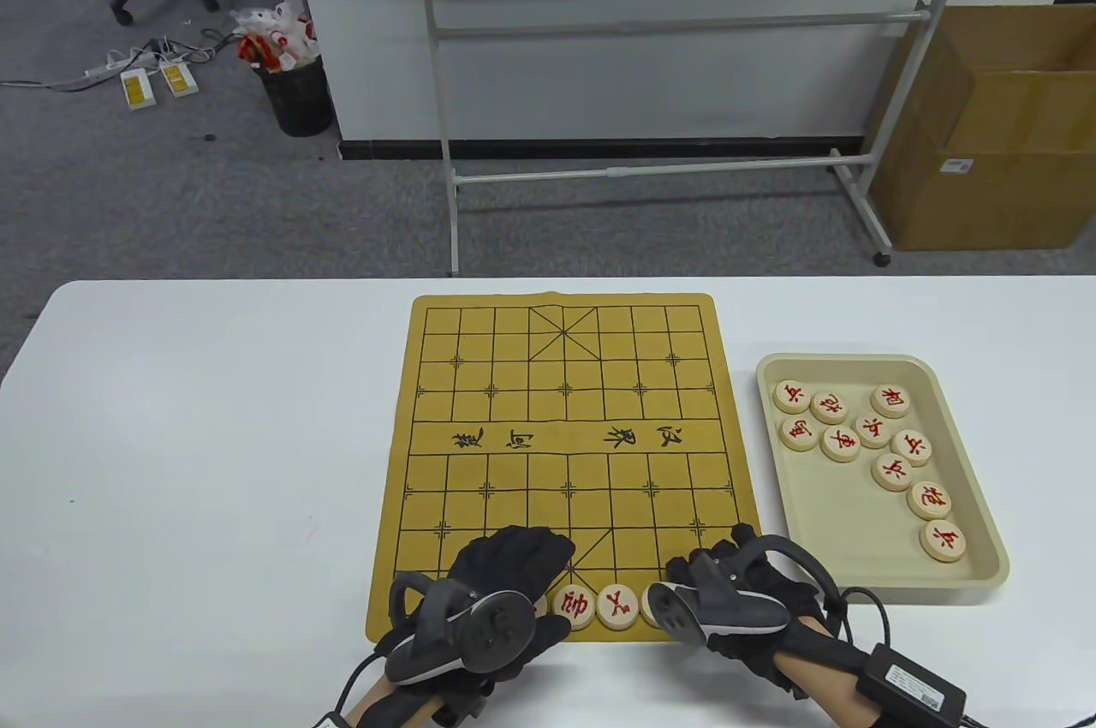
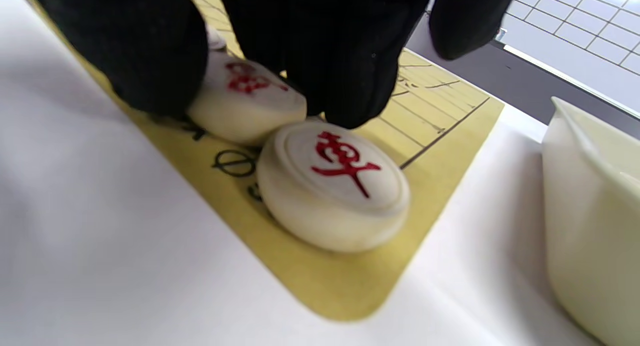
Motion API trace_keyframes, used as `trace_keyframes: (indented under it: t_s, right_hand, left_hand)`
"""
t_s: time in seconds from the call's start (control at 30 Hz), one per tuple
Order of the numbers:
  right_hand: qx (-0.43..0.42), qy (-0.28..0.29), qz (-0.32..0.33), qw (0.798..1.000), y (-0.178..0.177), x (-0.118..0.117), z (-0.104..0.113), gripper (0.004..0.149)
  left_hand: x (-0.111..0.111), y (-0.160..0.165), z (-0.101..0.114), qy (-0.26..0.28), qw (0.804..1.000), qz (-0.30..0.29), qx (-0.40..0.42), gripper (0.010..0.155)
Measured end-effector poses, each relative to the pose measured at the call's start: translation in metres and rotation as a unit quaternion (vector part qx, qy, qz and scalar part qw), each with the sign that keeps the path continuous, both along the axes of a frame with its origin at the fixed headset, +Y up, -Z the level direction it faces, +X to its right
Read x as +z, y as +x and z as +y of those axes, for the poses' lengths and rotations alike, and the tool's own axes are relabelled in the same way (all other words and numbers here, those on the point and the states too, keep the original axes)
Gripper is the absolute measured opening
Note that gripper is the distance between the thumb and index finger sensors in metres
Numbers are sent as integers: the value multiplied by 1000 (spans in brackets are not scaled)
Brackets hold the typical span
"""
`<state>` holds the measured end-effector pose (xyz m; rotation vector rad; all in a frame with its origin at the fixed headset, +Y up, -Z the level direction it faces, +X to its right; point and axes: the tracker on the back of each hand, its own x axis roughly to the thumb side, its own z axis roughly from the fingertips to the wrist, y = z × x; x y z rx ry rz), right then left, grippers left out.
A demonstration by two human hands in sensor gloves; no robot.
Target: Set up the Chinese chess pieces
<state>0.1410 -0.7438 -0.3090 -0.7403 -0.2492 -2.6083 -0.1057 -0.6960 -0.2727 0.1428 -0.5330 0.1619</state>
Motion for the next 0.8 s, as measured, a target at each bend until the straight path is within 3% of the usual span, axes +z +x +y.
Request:
trace_keyframes:
  t_s: [0.1,0.27,0.37,0.5,0.6,0.8]
  right_hand:
    - [-46,39,-23,998,12,-5,28,79]
    - [-108,115,-121,980,61,-33,87,77]
    - [-105,126,-193,968,97,-54,100,77]
    - [-110,110,-282,947,144,-82,92,76]
    - [-105,92,-349,927,178,-105,70,73]
    - [-56,45,-442,894,209,-134,29,74]
  left_hand:
    - [0,0,0,0,1000,0,-1,81]
    - [0,0,0,-1,1000,0,0,81]
    - [0,0,0,0,1000,0,0,81]
    - [0,0,-1,0,1000,1,0,81]
    - [-1,0,-1,-1,1000,2,-2,81]
    - [-3,-1,-4,-10,1000,7,-5,81]
